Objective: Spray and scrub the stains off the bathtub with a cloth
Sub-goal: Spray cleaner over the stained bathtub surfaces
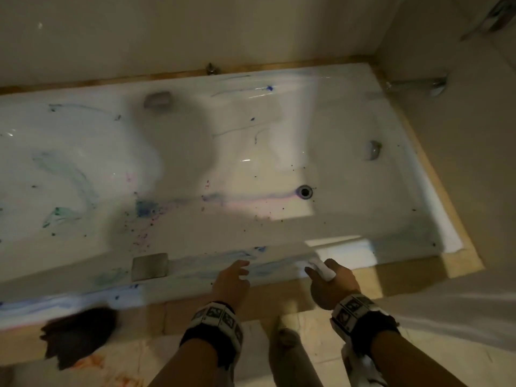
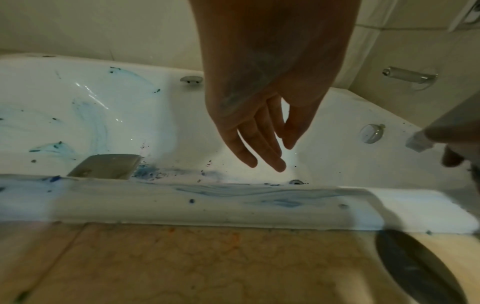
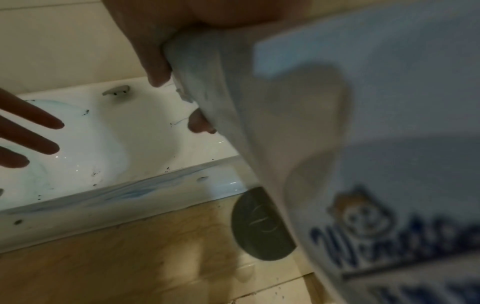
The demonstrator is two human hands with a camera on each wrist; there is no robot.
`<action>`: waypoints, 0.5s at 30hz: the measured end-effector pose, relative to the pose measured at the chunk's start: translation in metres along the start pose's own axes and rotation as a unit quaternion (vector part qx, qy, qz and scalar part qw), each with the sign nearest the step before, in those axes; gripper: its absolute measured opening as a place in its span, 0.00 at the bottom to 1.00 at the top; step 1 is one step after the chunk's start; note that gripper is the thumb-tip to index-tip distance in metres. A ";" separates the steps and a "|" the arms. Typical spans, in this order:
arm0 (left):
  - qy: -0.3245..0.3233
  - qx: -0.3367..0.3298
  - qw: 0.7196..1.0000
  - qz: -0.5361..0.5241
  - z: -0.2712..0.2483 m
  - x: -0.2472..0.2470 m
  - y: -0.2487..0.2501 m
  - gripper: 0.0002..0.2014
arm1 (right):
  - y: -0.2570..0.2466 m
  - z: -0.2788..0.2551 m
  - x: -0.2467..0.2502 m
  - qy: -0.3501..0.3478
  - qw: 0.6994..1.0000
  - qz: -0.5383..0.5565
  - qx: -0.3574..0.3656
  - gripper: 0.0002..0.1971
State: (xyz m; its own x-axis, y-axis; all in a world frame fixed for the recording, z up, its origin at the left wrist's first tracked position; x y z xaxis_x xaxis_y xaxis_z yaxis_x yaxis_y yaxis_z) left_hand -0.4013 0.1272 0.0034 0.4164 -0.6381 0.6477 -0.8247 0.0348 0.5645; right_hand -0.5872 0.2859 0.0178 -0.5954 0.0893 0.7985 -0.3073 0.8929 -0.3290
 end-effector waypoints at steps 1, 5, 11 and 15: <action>0.001 -0.003 1.000 -0.002 -0.002 -0.007 0.009 0.20 | 0.007 0.003 0.006 -0.001 1.000 0.012 0.000 0.16; 0.008 -0.001 1.000 -0.010 -0.005 -0.023 0.034 0.19 | 0.034 0.011 0.025 -0.008 0.999 0.042 -0.022 0.17; 0.028 0.020 0.999 -0.028 -0.004 -0.032 0.055 0.19 | 0.074 0.032 0.055 -0.002 0.998 0.037 -0.047 0.15; 0.016 0.013 0.999 -0.033 -0.007 -0.045 0.073 0.22 | 0.102 0.046 0.067 0.027 0.989 0.099 -0.110 0.16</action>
State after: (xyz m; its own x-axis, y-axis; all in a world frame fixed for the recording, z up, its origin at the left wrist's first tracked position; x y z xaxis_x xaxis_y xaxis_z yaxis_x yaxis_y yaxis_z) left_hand -0.4774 0.1638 0.0191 0.4815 -0.6133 0.6261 -0.8047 -0.0262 0.5931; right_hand -0.6929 0.3625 0.0147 -0.5863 0.2905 0.7562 -0.0162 0.9291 -0.3695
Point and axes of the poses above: each hand's wrist, its own z-axis towards the middle knuckle, its own x-axis out of the back of the hand, y = z × x, the point moved 9 cm from there along z, towards the middle knuckle, and after that the axes turned 12 degrees about y, right-handed, at the moved point
